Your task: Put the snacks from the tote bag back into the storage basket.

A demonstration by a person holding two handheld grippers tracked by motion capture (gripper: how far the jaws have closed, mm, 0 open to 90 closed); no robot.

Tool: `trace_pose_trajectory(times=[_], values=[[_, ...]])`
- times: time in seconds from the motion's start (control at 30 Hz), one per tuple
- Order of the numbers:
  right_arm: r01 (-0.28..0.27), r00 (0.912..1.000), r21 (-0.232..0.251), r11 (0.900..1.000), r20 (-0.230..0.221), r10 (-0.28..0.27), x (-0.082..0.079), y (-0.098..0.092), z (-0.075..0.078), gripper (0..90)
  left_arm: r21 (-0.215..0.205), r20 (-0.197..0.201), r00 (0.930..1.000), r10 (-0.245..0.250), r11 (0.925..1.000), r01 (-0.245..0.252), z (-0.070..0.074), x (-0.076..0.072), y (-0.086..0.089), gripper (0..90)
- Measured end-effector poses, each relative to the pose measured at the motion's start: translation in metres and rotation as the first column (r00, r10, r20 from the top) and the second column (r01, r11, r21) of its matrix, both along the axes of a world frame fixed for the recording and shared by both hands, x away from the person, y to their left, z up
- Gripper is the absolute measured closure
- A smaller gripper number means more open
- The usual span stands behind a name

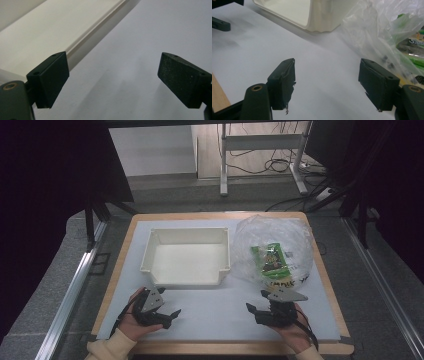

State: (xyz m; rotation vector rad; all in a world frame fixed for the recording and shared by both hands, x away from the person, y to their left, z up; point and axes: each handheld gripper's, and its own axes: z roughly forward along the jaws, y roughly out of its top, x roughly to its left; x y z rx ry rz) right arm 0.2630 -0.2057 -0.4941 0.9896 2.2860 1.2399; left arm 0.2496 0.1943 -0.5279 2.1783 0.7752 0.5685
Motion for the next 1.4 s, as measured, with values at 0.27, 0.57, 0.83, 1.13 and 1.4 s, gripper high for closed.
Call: trace_pose_trajectory(times=[0.27,0.57,0.83,1.13,1.4], values=[[-0.029,0.9992,-0.03,0.999,0.026,0.03,-0.004,0.012,0.02,29.6,-0.004,0.01,0.9999,0.006,1.0,-0.006,0.002,-0.004,-0.003,10.0],[-0.028,0.9988,-0.017,0.999,0.039,0.029,0.006,0.013,0.035,28.5,-0.013,0.007,0.9999,0.012,0.9998,-0.012,0.002,-0.001,0.001,10.0],[-0.014,0.999,0.0,1.0,0.041,0.014,0.016,0.01,0.041,27.5,-0.003,0.006,1.0,0.005,1.0,-0.005,0.001,-0.002,0.0,10.0],[-0.004,0.9979,0.007,1.0,0.064,0.004,0.026,0.007,0.051,26.4,-0.001,0.019,0.9998,0.011,0.9999,-0.011,0.002,-0.007,0.002,10.0],[0.02,0.9969,0.012,1.0,0.076,-0.021,0.034,-0.005,0.06,26.3,0.011,0.014,0.9998,0.015,0.9998,-0.015,0.001,-0.008,0.001,10.0]])
